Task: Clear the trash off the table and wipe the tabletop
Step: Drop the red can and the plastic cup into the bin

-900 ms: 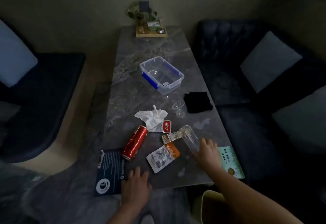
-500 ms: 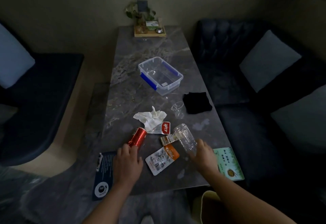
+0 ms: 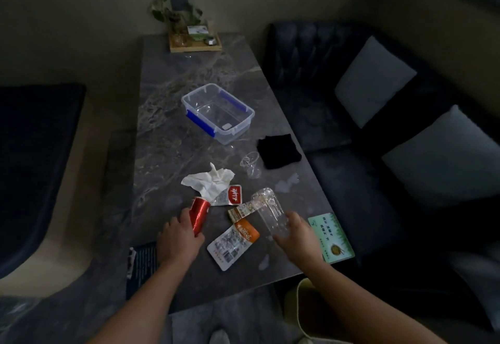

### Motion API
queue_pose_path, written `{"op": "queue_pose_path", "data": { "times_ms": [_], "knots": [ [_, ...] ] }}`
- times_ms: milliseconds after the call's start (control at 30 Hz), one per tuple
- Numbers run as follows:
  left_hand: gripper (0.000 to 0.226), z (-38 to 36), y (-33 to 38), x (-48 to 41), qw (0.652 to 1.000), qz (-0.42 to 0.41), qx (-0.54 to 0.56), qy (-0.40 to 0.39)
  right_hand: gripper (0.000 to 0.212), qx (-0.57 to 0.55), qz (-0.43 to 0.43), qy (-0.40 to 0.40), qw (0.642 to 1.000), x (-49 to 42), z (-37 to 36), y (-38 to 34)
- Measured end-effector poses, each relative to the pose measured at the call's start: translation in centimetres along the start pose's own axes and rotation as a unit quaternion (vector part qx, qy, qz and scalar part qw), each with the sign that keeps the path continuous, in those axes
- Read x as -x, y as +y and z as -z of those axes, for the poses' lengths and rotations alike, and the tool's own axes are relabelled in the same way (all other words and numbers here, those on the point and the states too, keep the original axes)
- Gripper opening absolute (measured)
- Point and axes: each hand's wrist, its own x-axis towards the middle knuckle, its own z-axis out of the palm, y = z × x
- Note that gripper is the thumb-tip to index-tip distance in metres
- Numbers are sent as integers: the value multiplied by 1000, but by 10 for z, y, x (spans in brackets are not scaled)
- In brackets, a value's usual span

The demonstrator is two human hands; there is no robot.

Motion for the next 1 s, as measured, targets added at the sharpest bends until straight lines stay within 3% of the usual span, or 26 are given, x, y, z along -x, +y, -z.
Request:
{"op": "queue_pose_path", "data": {
  "times_ms": [200,467,767,1000],
  "knots": [
    [82,4,15,25,996,-39,82,12,62,-34,-20,23,999,16,5,3],
    [73,-4,66,68,977,-95,189,-31,63,-66,-80,45,994,66,23,41],
    [71,-47,168,143,966,-152,194,-74,66,-108,-138,56,983,118,58,152],
    [76,-96,237,204,967,-144,167,-128,69,-120,-165,16,979,134,77,255]
  ]
}}
